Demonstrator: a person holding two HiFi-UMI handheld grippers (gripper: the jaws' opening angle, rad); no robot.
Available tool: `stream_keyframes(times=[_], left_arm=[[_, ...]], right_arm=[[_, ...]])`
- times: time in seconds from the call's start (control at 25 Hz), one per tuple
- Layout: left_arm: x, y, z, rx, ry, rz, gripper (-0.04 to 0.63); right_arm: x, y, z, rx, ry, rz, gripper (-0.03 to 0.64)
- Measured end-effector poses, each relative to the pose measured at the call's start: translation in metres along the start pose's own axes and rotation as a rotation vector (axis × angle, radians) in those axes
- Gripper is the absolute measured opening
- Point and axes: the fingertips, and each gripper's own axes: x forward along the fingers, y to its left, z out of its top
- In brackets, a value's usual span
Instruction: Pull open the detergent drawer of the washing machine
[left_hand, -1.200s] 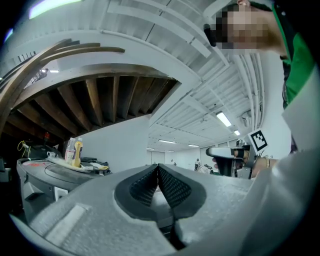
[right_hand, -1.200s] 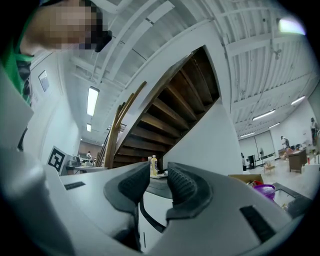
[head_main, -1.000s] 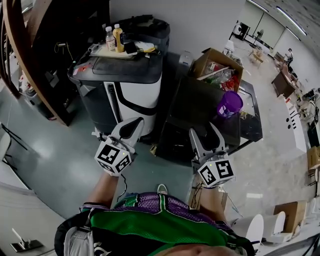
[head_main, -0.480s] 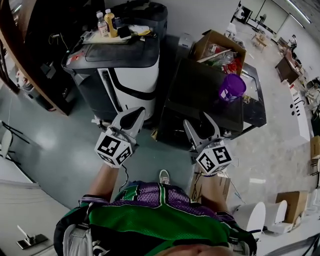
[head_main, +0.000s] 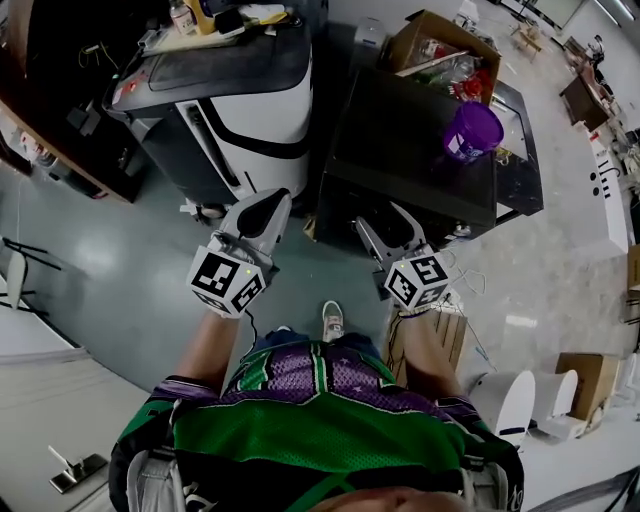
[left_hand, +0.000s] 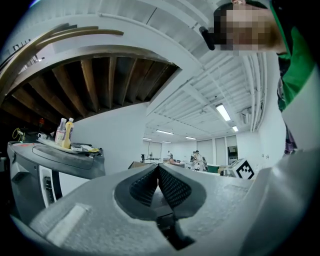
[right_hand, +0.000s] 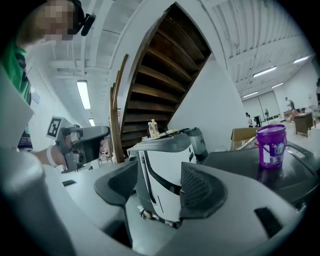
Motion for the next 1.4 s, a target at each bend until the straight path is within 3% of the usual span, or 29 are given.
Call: stream_keyframes(times=[0.52, 0.96, 1.16, 1.4], left_arm=[[0.038, -0.01, -0.033, 0.013, 0.053, 0.023, 0.018], [0.053, -0.007, -0.065, 0.011, 0.07, 0.04, 0.018], [0.05, -0.002, -0.079, 0.048, 0.093, 0.062, 0.018], [0.047, 0.006, -0.097, 0.071, 0.125, 0.082, 0.018]], right_arm=[[0.047, -0.057, -0.129, 0.175, 0.113, 0.069, 0.253], [0.088, -0.099, -0.211, 0.355, 0.108, 0.064, 0.253], [0.103, -0.116, -0.25, 0.42, 0.107, 0.057, 0.253], [0.119, -0.134, -0.265, 0.489, 0.051, 0.048, 0.253]])
